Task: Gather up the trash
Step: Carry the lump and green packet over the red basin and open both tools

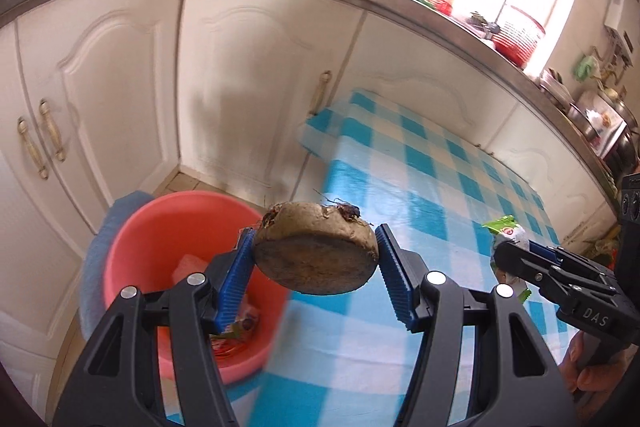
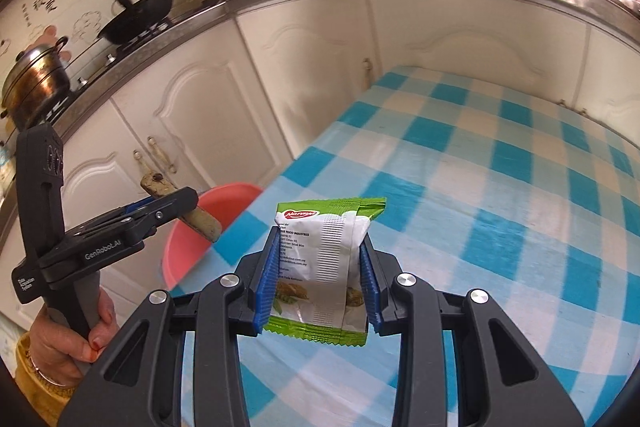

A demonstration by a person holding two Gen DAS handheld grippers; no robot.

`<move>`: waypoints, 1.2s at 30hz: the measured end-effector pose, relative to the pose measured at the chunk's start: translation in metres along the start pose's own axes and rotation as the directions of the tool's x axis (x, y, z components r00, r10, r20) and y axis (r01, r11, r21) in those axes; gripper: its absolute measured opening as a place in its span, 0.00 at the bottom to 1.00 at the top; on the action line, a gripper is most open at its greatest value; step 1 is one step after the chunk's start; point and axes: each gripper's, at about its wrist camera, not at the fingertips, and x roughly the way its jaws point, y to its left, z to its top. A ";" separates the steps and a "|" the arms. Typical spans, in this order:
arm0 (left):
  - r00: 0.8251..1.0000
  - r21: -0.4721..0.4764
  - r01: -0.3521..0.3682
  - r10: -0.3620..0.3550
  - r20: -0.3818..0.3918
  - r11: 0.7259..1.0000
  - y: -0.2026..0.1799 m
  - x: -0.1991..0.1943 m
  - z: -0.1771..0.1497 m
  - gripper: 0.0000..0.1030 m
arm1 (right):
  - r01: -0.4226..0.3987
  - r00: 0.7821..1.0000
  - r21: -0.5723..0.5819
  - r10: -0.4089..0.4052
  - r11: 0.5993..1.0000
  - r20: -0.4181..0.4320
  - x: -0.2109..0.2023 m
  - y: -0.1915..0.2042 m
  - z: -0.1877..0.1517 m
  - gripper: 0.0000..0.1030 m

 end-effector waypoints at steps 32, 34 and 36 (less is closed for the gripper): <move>0.982 -0.168 -0.174 0.158 -0.105 0.970 0.117 0.045 -0.024 0.80 | -0.207 0.970 -0.043 0.199 0.977 -0.143 0.110 0.094 0.035 0.79; 0.979 -0.137 -0.188 0.176 -0.099 0.973 0.111 0.043 -0.022 0.81 | -0.192 0.975 -0.030 0.187 0.981 -0.124 0.104 0.087 0.035 0.81; 0.978 -0.120 -0.197 0.187 -0.095 0.973 0.107 0.042 -0.021 0.86 | -0.163 0.982 -0.023 0.160 0.986 -0.104 0.097 0.080 0.034 0.85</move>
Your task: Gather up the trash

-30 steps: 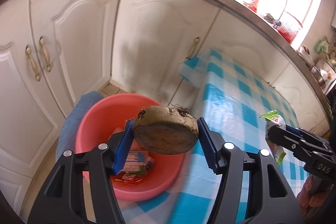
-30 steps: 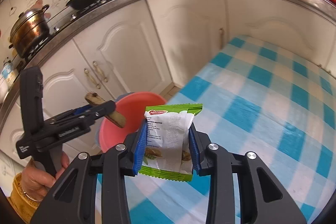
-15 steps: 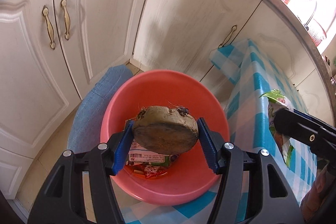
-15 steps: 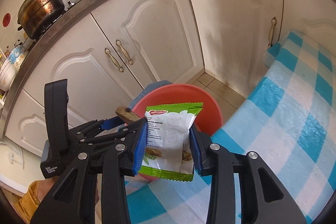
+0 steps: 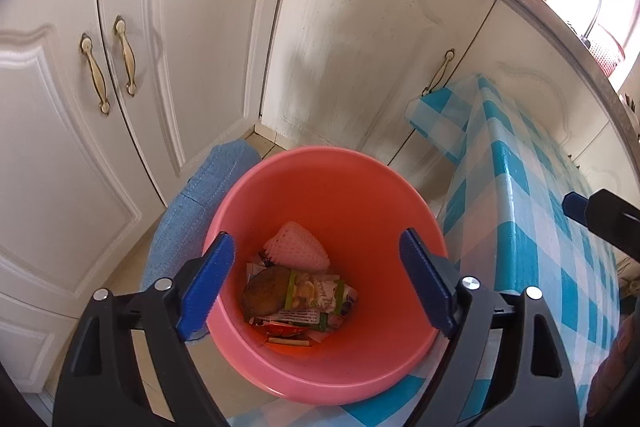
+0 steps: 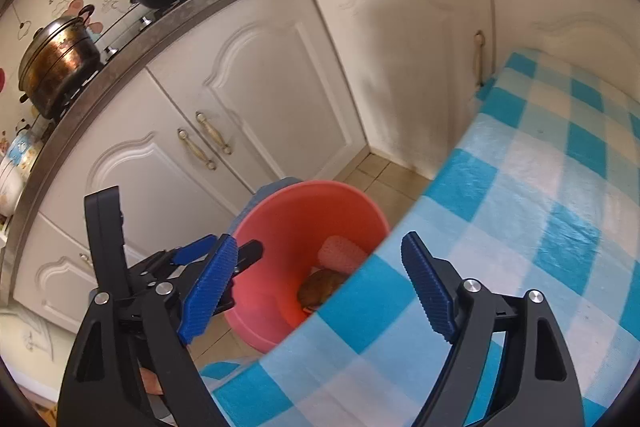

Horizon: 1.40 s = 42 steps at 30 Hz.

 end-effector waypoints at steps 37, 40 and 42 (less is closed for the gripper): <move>0.883 0.409 0.154 -0.311 0.351 0.899 -0.237 -0.205 -0.002 0.96 | 0.552 0.592 0.359 -0.657 0.753 0.466 -0.313 -0.073 -0.084 0.92; 0.863 0.442 0.179 -0.356 0.359 0.879 -0.255 -0.225 -0.007 0.96 | 0.588 0.512 0.397 -0.704 0.705 0.492 -0.344 -0.069 -0.093 0.92; 0.850 0.456 0.194 -0.381 0.364 0.869 -0.264 -0.236 -0.011 0.96 | 0.605 0.462 0.418 -0.726 0.678 0.509 -0.362 -0.065 -0.100 0.92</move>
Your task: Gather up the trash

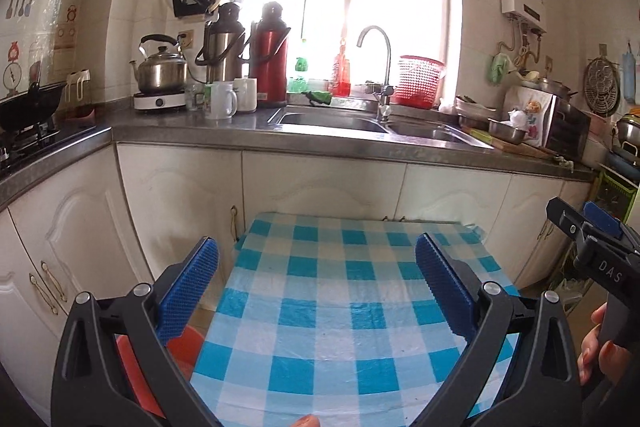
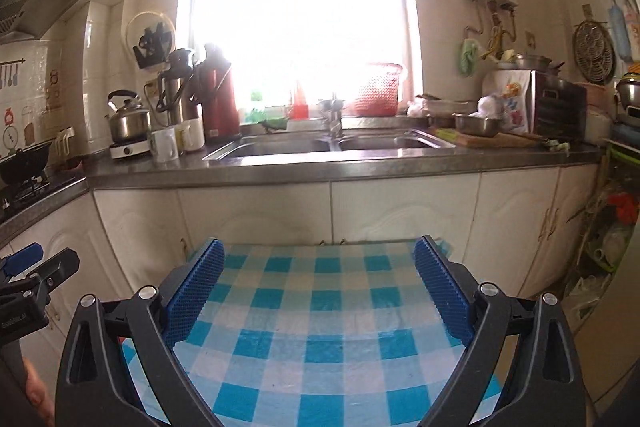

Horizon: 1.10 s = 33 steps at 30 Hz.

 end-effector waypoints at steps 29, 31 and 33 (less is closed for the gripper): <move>0.991 0.062 0.128 -0.131 0.038 0.990 -0.062 -0.031 0.005 0.96 | 0.188 0.952 0.000 -0.183 0.982 0.247 -0.091 -0.030 0.012 0.95; 0.991 0.063 0.129 -0.132 0.039 0.990 -0.062 -0.032 0.004 0.96 | 0.186 0.953 0.000 -0.180 0.983 0.246 -0.090 -0.029 0.012 0.95; 0.990 0.067 0.132 -0.134 0.039 0.989 -0.062 -0.032 0.004 0.96 | 0.187 0.953 -0.005 -0.180 0.982 0.245 -0.090 -0.028 0.010 0.95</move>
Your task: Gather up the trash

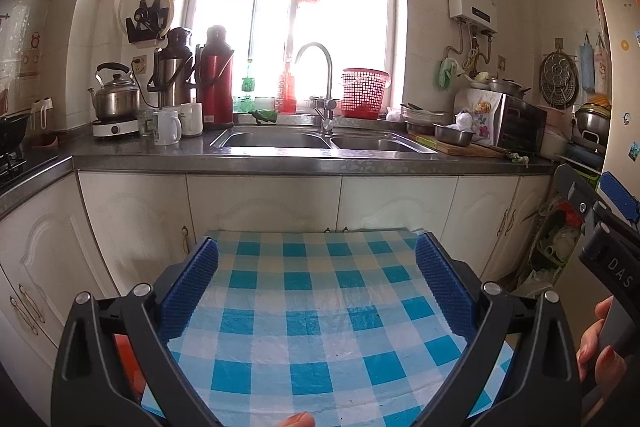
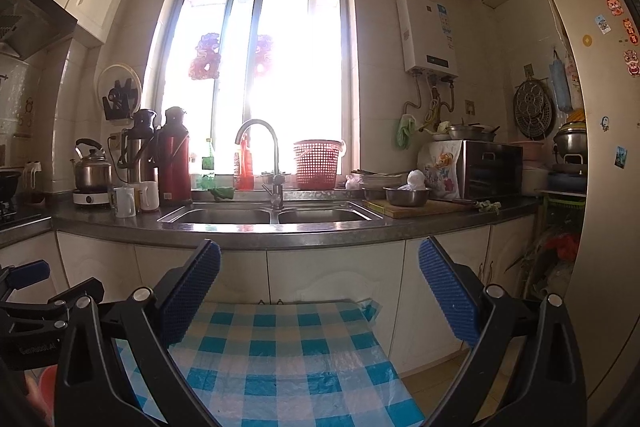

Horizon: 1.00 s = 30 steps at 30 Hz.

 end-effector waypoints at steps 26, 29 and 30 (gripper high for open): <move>1.000 -0.001 0.005 -0.005 0.007 1.000 0.000 0.000 -0.001 0.96 | -0.006 1.000 -0.005 0.006 1.000 -0.022 0.000 0.005 -0.008 0.95; 1.000 -0.005 0.008 -0.008 0.006 1.000 0.000 0.001 -0.002 0.96 | -0.008 1.000 -0.009 0.008 1.000 -0.027 0.004 0.005 -0.009 0.95; 1.000 -0.010 0.012 -0.012 0.005 1.000 0.001 0.002 -0.002 0.96 | -0.008 1.000 -0.011 0.007 1.000 -0.027 0.004 0.005 -0.009 0.95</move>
